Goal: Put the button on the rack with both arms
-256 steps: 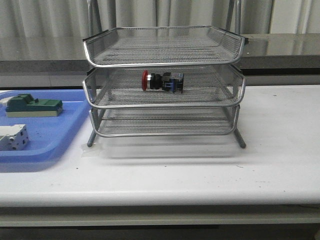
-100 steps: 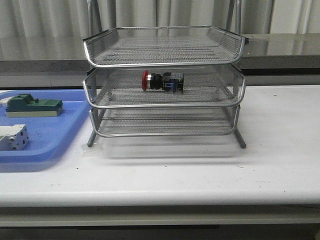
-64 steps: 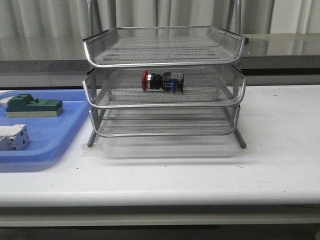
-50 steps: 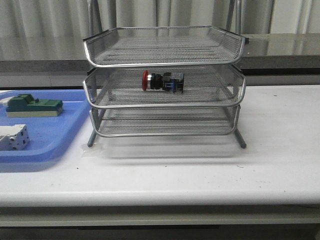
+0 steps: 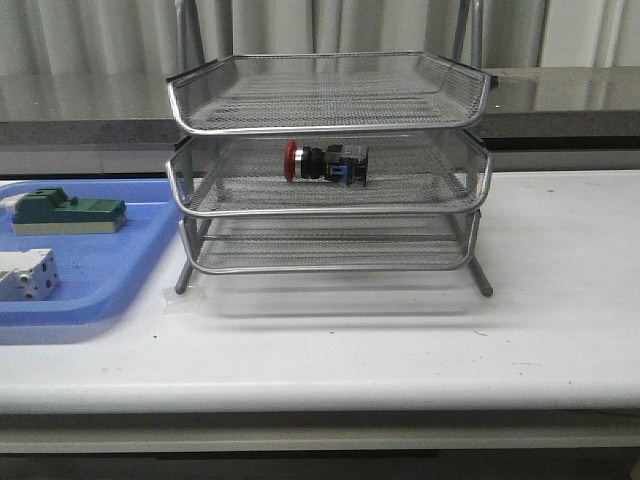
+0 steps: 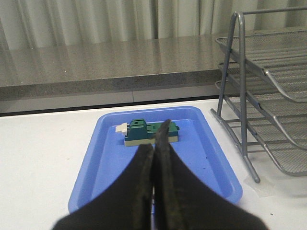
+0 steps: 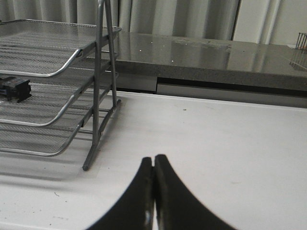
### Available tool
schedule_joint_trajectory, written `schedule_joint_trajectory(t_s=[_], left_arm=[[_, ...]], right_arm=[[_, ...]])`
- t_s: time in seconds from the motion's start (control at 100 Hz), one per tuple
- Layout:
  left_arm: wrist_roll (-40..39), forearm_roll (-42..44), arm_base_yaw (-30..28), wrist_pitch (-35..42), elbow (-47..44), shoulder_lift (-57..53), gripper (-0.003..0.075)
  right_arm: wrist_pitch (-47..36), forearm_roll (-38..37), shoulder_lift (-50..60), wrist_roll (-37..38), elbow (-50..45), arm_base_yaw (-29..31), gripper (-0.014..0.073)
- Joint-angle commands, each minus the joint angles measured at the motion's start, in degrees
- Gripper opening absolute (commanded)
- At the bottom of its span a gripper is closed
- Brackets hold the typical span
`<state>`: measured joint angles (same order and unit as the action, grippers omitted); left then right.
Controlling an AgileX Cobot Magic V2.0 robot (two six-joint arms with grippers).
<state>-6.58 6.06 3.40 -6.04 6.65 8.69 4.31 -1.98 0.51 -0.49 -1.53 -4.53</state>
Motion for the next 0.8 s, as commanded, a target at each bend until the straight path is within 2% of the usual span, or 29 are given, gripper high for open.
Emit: schedule_joint_trajectory(t_s=[0.0,0.37,0.79], left_arm=[[-0.97,0.11,0.38,7.48,-0.86,-1.45,-0.002],[-0.97,-2.84,0.38,9.76,-8.77,-8.67,-0.002],[-0.18,-2.98,0.38,8.68,-8.78,-10.8,-0.002]], right_arm=[[-5.0,-0.62,1.01,0.06,-0.06,0.2,-0.0059],[-5.0,-0.62,1.01,0.06,-0.06,0.2,-0.0059],[-5.0,-0.62,1.01,0.06,-0.06,0.2,-0.0059]])
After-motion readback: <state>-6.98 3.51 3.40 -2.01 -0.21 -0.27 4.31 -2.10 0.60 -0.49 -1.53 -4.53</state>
